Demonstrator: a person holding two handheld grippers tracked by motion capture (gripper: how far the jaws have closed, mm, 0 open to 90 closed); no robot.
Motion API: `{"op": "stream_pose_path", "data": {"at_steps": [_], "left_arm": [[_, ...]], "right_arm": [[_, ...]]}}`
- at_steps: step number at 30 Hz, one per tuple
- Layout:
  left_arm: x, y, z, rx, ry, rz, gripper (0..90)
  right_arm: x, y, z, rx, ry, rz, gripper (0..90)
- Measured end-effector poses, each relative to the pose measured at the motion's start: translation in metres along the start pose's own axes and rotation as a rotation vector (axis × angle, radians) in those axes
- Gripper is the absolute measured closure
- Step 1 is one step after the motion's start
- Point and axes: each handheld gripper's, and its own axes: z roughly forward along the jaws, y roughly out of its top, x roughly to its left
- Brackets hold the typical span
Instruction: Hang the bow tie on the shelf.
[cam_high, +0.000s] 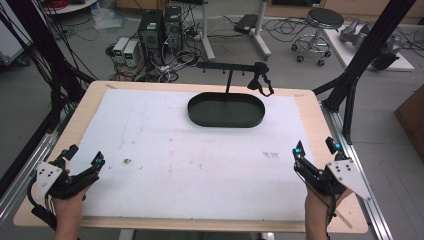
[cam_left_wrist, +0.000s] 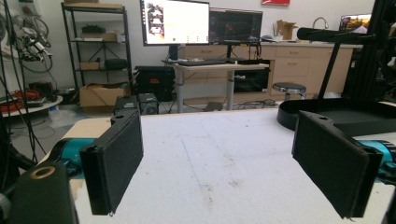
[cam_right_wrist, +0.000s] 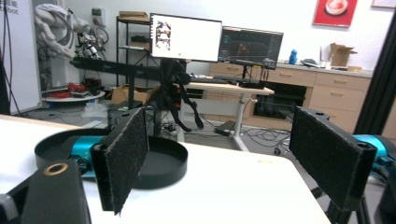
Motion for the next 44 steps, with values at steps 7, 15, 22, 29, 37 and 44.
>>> {"op": "stream_pose_path", "data": {"at_steps": [7, 15, 22, 29, 37, 44], "left_arm": [[-0.005, -0.002, 0.000, 0.014, -0.006, 0.017, 16.8], [-0.011, -0.004, 0.000, 0.021, -0.019, 0.035, 16.7], [-0.012, -0.005, -0.002, 0.010, -0.018, 0.038, 16.5], [-0.012, -0.005, -0.004, 0.009, -0.015, 0.040, 16.4], [-0.012, -0.006, -0.003, 0.015, -0.018, 0.040, 16.4], [-0.011, -0.004, -0.003, 0.020, -0.022, 0.039, 16.4]], "right_arm": [[-0.004, -0.032, -0.016, 0.043, 0.014, 0.015, 17.0], [0.002, -0.040, -0.020, 0.055, 0.031, 0.002, 16.8], [0.002, -0.048, -0.019, 0.063, 0.040, 0.007, 16.1], [-0.001, -0.051, -0.019, 0.064, 0.044, 0.019, 14.5], [-0.001, -0.053, -0.017, 0.085, 0.047, 0.022, 12.3], [0.001, -0.053, -0.014, 0.105, 0.047, 0.021, 11.8]]}}
